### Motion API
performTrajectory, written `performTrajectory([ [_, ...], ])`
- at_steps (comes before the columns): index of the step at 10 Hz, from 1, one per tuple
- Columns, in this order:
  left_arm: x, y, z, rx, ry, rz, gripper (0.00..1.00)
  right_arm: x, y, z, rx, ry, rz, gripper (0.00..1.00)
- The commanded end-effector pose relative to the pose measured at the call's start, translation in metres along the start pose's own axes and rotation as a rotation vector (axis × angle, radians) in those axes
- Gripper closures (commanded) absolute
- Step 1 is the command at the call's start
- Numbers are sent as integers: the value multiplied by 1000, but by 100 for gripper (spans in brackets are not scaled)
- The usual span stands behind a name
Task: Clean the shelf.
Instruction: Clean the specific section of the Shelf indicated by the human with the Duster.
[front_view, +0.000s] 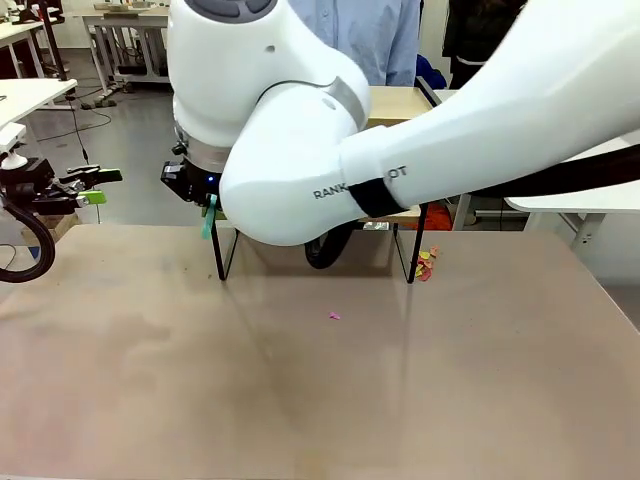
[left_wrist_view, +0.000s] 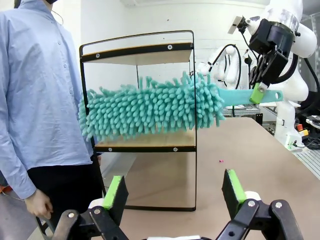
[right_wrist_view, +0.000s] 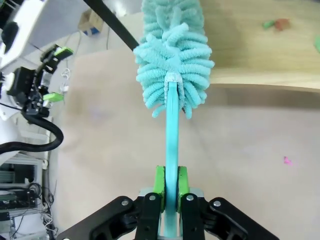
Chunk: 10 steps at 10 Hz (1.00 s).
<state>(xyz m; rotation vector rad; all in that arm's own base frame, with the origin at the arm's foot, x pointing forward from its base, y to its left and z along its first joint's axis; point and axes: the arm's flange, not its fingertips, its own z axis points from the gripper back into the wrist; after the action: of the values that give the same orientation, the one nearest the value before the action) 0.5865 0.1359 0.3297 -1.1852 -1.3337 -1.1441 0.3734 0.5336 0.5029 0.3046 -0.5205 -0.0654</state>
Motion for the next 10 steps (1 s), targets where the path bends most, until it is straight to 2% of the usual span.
performTrajectory([
  [1,4,-3,-1,-2,-1,-3,0,5,11,-17,-25,12,-23,87],
  [3,4,-3,-1,-2,-1,-3,0,6,2,-25,-45,32,-35,87],
  [4,4,-3,-1,-2,-1,-3,0,0,7,-22,-24,86,5,87],
  [5,4,-3,-1,-2,-1,-3,0,2,-2,-30,-34,27,-17,87],
  [8,4,-3,-1,-2,-1,-3,0,1,-2,-32,-35,41,-16,87],
  [10,4,-3,-1,-2,-1,-3,0,25,-52,-12,-39,86,-67,87],
])
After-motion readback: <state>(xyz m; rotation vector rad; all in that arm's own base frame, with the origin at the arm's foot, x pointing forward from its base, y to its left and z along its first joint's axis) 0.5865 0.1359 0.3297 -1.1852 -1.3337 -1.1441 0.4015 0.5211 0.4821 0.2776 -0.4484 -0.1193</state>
